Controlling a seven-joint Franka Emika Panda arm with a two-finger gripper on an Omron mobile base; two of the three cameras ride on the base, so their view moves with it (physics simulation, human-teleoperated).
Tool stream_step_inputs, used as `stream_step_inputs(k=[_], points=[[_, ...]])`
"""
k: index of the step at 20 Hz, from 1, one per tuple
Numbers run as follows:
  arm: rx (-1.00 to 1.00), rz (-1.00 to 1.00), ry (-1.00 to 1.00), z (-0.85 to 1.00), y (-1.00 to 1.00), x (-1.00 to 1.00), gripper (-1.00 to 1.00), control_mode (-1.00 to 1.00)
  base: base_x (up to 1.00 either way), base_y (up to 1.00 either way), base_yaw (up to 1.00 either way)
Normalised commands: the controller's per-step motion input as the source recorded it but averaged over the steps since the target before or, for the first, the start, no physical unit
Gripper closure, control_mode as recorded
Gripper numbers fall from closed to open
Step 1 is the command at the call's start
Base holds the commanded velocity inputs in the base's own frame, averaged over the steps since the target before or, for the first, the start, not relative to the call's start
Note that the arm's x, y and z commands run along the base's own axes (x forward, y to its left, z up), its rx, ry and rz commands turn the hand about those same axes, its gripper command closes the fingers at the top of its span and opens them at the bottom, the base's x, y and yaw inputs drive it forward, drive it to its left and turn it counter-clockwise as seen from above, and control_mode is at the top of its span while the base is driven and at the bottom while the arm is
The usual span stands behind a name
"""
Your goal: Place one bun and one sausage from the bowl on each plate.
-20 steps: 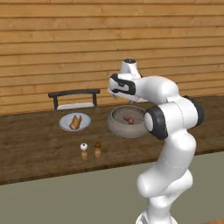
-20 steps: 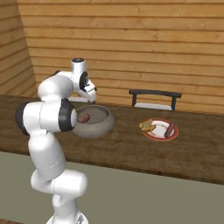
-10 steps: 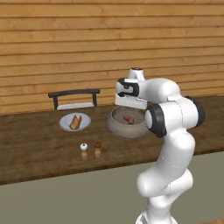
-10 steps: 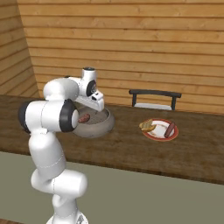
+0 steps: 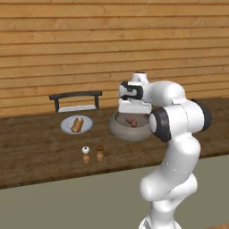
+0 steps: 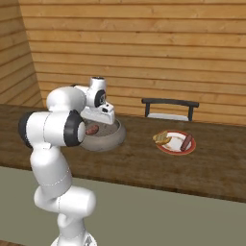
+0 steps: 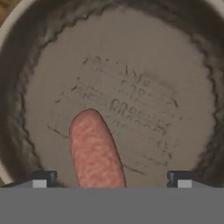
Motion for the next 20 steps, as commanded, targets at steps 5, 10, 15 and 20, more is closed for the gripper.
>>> stream_step_inputs(k=[5, 10, 15, 20], points=[[0.03, 0.12, 0.13, -0.24, 0.03, -0.30, -1.00, -1.00, 0.00, 0.00, 0.00], [0.02, 0.05, 0.19, -0.28, 0.09, 0.00, -1.00, -1.00, 0.00, 0.00, 0.00], [0.01, 0.01, 0.17, -0.23, 0.11, 0.00, 1.00, -1.00, 0.00, 0.00, 0.00], [0.00, 0.00, 0.02, -0.04, 0.02, 0.00, 1.00, -1.00, 0.00, 0.00, 0.00]])
